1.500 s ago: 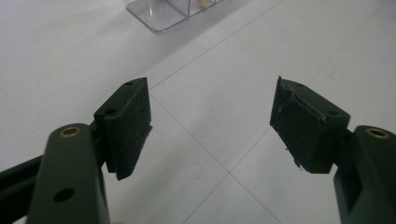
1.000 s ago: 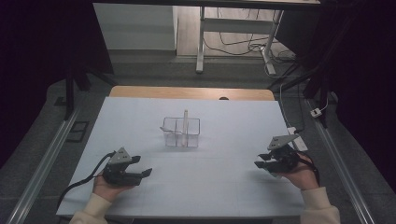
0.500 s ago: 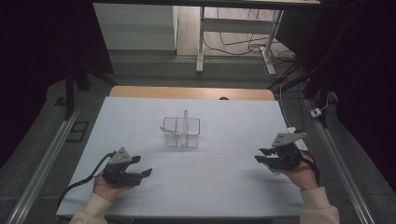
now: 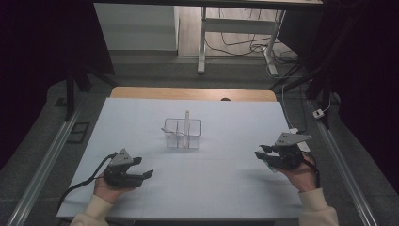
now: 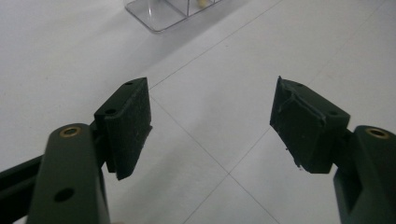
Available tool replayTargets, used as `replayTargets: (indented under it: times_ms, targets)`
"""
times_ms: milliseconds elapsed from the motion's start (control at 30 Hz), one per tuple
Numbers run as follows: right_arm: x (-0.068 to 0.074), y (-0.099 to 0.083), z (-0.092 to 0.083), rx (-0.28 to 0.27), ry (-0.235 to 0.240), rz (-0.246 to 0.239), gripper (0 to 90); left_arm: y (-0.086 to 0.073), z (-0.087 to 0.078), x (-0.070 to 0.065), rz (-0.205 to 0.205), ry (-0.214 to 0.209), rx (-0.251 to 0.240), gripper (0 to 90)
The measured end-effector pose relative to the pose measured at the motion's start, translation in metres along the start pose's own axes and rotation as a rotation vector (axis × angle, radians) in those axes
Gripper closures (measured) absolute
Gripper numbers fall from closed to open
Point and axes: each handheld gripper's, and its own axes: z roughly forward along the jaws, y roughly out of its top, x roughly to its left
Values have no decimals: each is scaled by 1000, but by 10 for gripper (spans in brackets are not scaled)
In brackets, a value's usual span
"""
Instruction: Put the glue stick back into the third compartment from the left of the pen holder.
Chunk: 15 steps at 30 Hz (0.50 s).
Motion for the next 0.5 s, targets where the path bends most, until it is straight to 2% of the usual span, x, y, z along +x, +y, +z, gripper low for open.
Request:
replayTargets:
  times_ms: [233, 500]
  targets:
    - [0, 2, -3, -68, -17, 23, 645, 0, 0, 0, 0, 0, 0, 292]
    - [1, 5, -5, -115, -34, 35, 645, 0, 1, 0, 0, 0, 2, 291]
